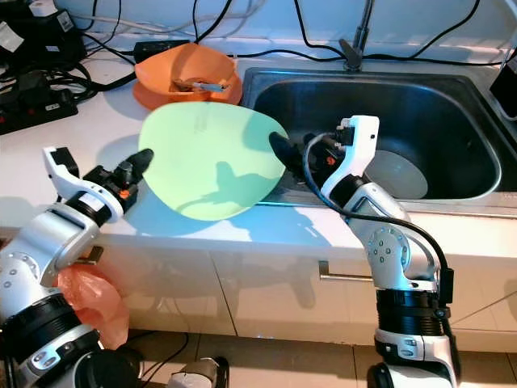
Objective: Kitchen organization
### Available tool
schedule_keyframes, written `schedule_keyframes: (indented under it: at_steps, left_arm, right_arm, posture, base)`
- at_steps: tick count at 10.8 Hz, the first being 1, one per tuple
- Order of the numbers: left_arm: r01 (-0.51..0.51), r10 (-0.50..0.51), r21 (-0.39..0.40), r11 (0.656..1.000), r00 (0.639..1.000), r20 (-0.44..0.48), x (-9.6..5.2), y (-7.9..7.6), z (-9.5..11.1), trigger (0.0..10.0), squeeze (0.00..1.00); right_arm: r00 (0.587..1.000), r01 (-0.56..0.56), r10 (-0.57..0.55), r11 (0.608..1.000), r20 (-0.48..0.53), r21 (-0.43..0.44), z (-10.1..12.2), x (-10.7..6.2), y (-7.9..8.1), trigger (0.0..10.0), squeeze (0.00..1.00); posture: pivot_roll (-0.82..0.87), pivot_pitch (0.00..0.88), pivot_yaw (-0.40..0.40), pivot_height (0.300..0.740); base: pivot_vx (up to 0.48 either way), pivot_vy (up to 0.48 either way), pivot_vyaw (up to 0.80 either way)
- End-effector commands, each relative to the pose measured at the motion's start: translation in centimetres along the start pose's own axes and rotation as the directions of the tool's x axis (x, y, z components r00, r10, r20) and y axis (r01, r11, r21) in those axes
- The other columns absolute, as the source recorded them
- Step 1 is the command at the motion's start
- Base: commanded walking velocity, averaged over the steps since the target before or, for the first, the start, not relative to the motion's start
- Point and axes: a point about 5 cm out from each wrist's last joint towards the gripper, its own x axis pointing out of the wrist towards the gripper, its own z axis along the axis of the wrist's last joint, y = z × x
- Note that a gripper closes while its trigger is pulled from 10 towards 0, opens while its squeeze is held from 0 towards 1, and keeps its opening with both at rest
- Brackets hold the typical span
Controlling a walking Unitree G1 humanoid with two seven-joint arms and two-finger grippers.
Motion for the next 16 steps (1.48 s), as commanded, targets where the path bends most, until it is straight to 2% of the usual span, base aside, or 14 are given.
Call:
schedule_keyframes:
  at_steps: [1,5,6,7,10,15,16]
  left_arm:
    - [0.091,-0.091,0.0,0.996,0.996,0.008,0.2,-1.2,0.2,0.0,0.0]
    - [0.199,-0.199,-0.011,0.98,0.98,-0.012,0.5,-2.6,0.2,0.0,0.0]
    - [0.21,-0.21,-0.013,0.978,0.978,-0.016,0.5,-2.7,0.1,0.0,0.0]
    - [0.216,-0.217,-0.011,0.976,0.976,-0.021,0.4,-2.8,0.0,0.0,0.0]
    - [0.228,-0.228,-0.013,0.974,0.973,-0.033,0.3,-2.9,-0.1,0.0,0.0]
    - [0.266,-0.265,0.0,0.964,0.963,-0.055,0.2,-3.5,-0.6,0.0,0.0]
    - [0.283,-0.282,0.005,0.959,0.957,-0.068,0.1,-3.7,-0.7,0.0,0.0]
  right_arm:
    - [1.0,0.003,-0.003,0.999,-0.004,0.036,0.0,-0.1,-0.1,10.0,0.0]
    - [0.997,-0.08,0.082,0.968,0.003,0.239,-0.9,0.6,1.1,10.0,0.0]
    - [0.996,-0.09,0.093,0.962,-0.001,0.258,-1.2,0.7,1.3,10.0,0.0]
    - [0.995,-0.099,0.102,0.955,0.002,0.28,-1.2,0.8,1.5,0.0,0.0]
    - [0.997,-0.075,0.08,0.942,-0.002,0.326,-1.4,0.8,1.4,0.0,0.0]
    - [1.0,-0.018,0.02,0.941,0.0,0.338,-1.9,1.0,1.0,0.0,0.0]
    - [1.0,-0.01,0.014,0.929,-0.007,0.37,-2.0,1.0,0.9,0.0,0.0]
  posture:
    - [0.16,0.09,0.031,0.74]
    - [0.16,0.092,0.028,0.74]
    - [0.16,0.092,0.028,0.74]
    - [0.16,0.093,0.028,0.74]
    - [0.16,0.096,0.029,0.74]
    - [0.16,0.097,0.032,0.74]
    - [0.16,0.097,0.034,0.74]
  base:
    - [0.0,0.0,0.0]
    - [0.0,0.0,0.0]
    - [0.0,0.0,0.0]
    - [0.0,0.0,0.0]
    - [0.0,0.0,0.0]
    - [0.0,0.0,0.0]
    - [0.0,0.0,0.0]
